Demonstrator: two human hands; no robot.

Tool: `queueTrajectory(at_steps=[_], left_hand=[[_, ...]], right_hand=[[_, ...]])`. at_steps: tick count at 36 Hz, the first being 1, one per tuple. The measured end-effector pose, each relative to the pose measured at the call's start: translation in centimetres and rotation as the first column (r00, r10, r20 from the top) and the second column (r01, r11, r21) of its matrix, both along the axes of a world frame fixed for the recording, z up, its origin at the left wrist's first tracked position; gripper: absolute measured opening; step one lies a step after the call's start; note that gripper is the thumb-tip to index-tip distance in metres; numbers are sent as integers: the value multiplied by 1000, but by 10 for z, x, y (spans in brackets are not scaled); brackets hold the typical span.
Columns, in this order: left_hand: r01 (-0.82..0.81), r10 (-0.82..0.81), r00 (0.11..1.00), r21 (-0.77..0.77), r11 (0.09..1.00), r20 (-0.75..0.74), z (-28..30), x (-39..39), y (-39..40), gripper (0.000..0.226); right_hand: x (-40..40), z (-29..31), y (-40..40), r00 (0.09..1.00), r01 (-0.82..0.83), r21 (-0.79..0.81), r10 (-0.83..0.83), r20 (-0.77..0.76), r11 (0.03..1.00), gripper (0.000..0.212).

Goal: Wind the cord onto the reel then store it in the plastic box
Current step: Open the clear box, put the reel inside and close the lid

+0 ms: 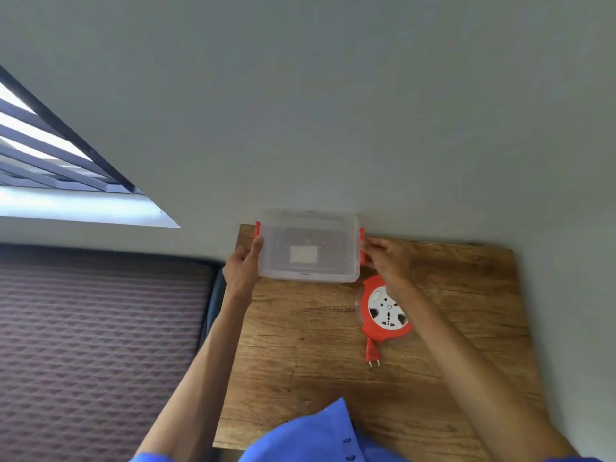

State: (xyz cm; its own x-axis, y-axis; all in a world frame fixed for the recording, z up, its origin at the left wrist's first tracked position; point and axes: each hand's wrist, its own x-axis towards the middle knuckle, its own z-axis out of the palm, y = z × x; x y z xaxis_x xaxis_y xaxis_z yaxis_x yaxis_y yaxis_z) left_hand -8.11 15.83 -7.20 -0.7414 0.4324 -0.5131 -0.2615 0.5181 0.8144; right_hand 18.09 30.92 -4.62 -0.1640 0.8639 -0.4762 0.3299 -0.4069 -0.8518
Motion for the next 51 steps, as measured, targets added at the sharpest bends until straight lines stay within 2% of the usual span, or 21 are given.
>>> queueTrajectory(at_steps=[2, 4, 7, 10, 12, 16, 18, 22, 24, 26, 28, 30, 37, 43, 48, 51], left_hand=[[16, -16, 1000, 8, 1000, 5, -3, -5, 2, 62], [34, -33, 999, 2, 999, -3, -5, -8, 3, 56], [0, 5, 993, -40, 999, 115, -8, -16, 6, 56], [-1, 16, 978, -69, 998, 210, -8, -21, 8, 57], [19, -8, 980, -55, 998, 197, -5, -19, 9, 48], [-4, 2, 999, 52, 999, 32, -2, -12, 9, 27], [3, -2, 1000, 74, 997, -18, -2, -9, 8, 22], [166, -159, 979, 49, 985, -126, -1, -2, 4, 23], [236, -227, 942, 7, 972, -247, 0, -2, 4, 23], [267, -259, 910, -22, 964, -323, 0, -2, 6, 24], [265, -267, 909, -51, 963, -319, 0, -3, 6, 30], [267, -271, 913, -56, 962, -304, -1, -4, 3, 39], [295, -295, 937, -28, 955, -186, -3, -3, 6, 74], [339, -342, 921, -47, 940, -187, 3, -6, 9, 64], [359, -364, 912, -62, 931, -186, 6, -5, 12, 60], [363, -368, 914, -65, 930, -171, 5, -4, 13, 58]], right_hand=[[1, -3, 2, 1000, 19, -30, -20, -17, 999, 17], [2, -8, 2, 999, 42, -49, -41, 23, 998, 22], [1, -16, -1, 998, 63, -90, -60, 35, 994, 26], [-3, -19, -3, 995, 98, -122, -98, 6, 988, 20], [-4, -19, -4, 994, 112, -109, -110, 20, 988, 14], [-5, -18, -12, 967, 120, 177, -155, 200, 977, 22], [-7, -15, -17, 953, 122, 321, -201, 226, 939, 24], [-7, -8, -27, 952, 18, 456, -155, 264, 890, 21], [-7, -5, -29, 956, -16, 432, -113, 272, 902, 22], [-8, -1, -26, 974, 21, 329, -94, 208, 944, 22], [-7, 3, -21, 988, 82, 170, -102, 114, 982, 23], [-6, 7, -19, 990, 114, 81, -120, 69, 990, 30], [-14, 16, -20, 987, 150, 4, -150, 61, 989, 43], [-19, 19, -23, 979, 201, -81, -198, 45, 976, 45], [-20, 18, -22, 966, 234, -100, -219, 138, 967, 31], [-20, 16, -16, 957, 282, -181, -264, 117, 942, 30]])
